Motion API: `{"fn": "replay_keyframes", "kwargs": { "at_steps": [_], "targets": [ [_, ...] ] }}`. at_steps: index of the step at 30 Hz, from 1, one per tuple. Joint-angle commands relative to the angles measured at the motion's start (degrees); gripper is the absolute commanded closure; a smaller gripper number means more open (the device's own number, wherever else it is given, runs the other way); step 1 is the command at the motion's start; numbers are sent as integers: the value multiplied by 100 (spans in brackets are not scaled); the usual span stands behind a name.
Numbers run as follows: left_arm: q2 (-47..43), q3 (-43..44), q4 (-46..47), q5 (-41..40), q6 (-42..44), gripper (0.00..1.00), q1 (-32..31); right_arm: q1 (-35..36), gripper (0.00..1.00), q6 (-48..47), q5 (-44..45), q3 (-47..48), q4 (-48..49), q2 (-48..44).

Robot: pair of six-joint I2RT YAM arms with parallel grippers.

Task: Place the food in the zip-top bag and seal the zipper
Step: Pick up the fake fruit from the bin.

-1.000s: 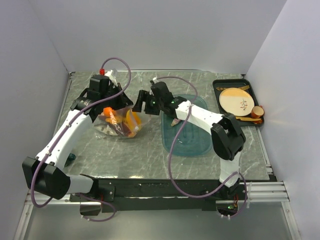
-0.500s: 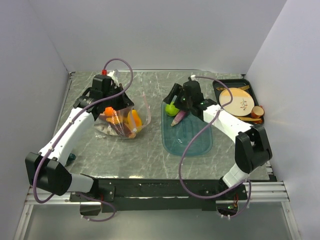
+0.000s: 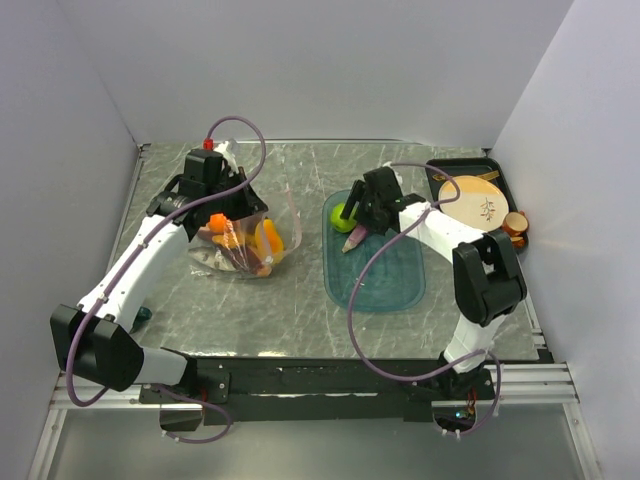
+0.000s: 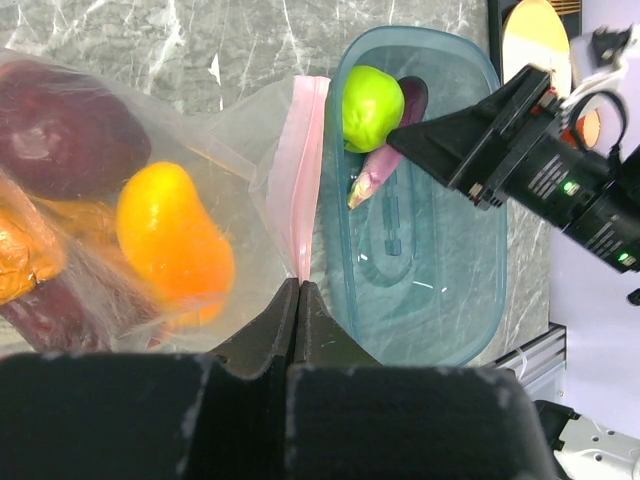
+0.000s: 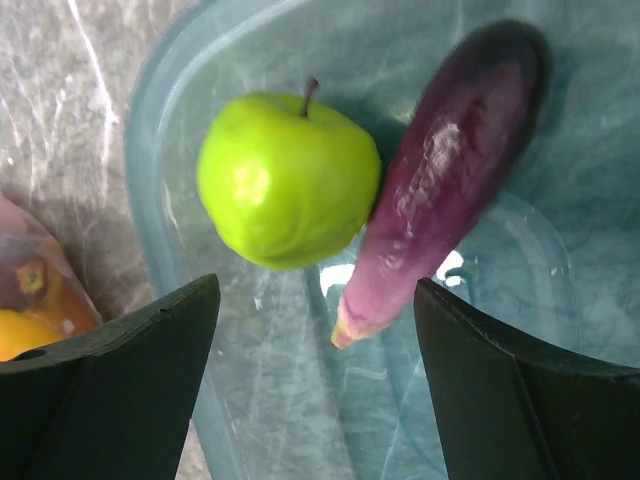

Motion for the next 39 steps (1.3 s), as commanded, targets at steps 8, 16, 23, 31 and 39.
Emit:
{"fn": "replay_keyframes", "kwargs": {
  "at_steps": [8, 16, 23, 31, 39],
  "targets": [
    [-6, 247, 202, 57, 61, 99, -24, -81, 14, -687, -16, 1262, -304, 599],
    [-6, 211, 202, 48, 79, 99, -24, -89, 13, -958, -42, 1324, -375, 880],
    [-15, 220, 158, -22, 106, 99, -24, -89, 13, -1240, -165, 1578, -330, 1266],
    [-68, 141, 158, -49, 79, 99, -24, -107, 12, -1205, -165, 1728, -506, 1575],
    [-68, 132, 158, -49, 79, 99, -24, -133, 11, -1231, -586, 1596, -515, 1566]
  ]
}}
